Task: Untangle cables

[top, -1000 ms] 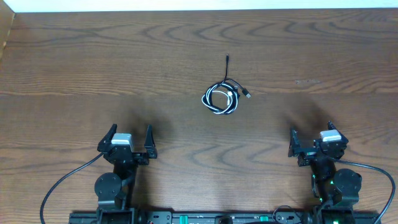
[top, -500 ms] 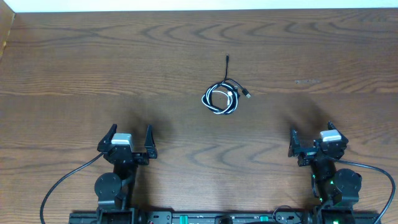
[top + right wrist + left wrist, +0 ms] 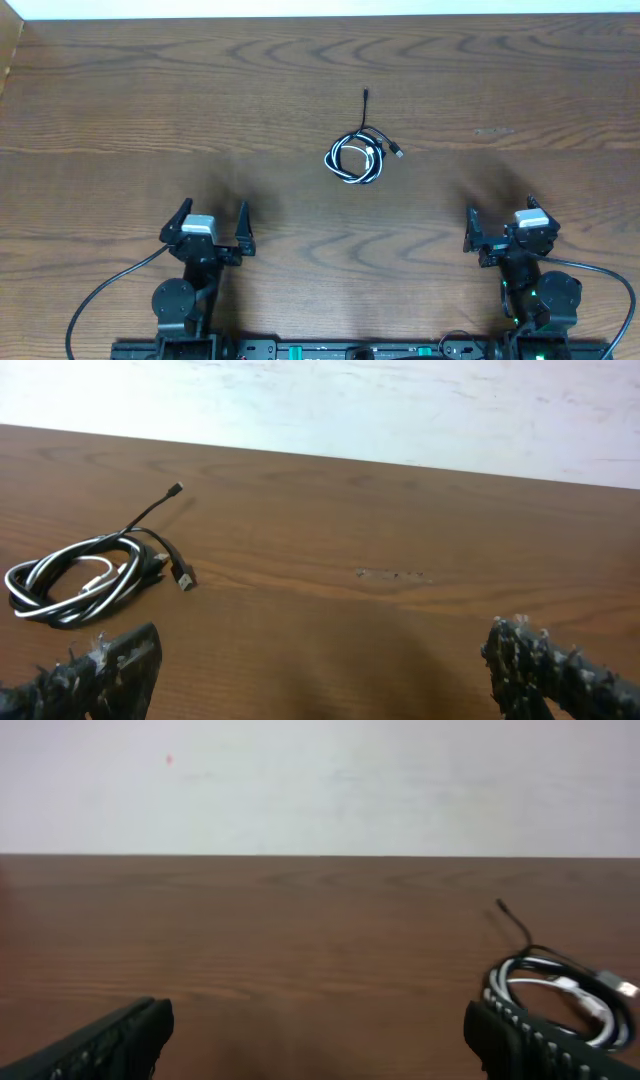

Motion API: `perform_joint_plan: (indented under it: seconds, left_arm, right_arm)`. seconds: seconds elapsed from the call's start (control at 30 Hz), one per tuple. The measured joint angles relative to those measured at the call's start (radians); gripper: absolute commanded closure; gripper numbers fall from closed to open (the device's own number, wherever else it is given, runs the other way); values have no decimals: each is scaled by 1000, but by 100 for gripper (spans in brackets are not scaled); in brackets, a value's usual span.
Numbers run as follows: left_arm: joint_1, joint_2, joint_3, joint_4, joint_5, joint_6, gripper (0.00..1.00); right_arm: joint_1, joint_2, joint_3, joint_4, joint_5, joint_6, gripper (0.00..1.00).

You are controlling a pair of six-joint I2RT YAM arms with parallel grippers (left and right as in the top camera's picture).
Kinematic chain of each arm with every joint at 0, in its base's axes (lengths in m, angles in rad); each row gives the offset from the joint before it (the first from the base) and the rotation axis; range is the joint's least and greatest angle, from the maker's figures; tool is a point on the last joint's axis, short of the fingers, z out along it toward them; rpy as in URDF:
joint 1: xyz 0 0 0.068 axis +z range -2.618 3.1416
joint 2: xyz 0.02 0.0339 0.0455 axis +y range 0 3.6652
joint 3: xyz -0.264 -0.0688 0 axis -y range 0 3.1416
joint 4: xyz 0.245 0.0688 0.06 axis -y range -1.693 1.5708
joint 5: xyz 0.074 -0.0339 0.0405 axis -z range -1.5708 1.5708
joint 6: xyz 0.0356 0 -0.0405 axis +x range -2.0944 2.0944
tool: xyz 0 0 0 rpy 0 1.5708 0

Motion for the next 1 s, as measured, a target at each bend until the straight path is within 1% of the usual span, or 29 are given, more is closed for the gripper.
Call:
perform_joint_plan:
  seconds: [0.13, 0.67, 0.77, 0.83, 0.9, 1.0]
  left_arm:
    - [0, 0, -1, 33, 35, -3, 2]
    - [0, 0, -1, 35, 225, -7, 2]
    - [0, 0, -1, 35, 243, -12, 2]
    - [0, 5, 5, 13, 249, -15, 2]
    - [0, 28, 35, -42, 250, -19, 2]
    - [0, 100, 119, -131, 253, -26, 2]
  right_arm:
    - [0, 0, 0, 0, 0, 0, 1]
    - [0, 0, 0, 0, 0, 0, 1]
    - [0, 0, 0, 0, 0, 0, 1]
    - [0, 0, 0, 0, 0, 0, 1]
    - [0, 0, 0, 0, 0, 0, 1]
    - [0, 0, 0, 0, 0, 0, 1]
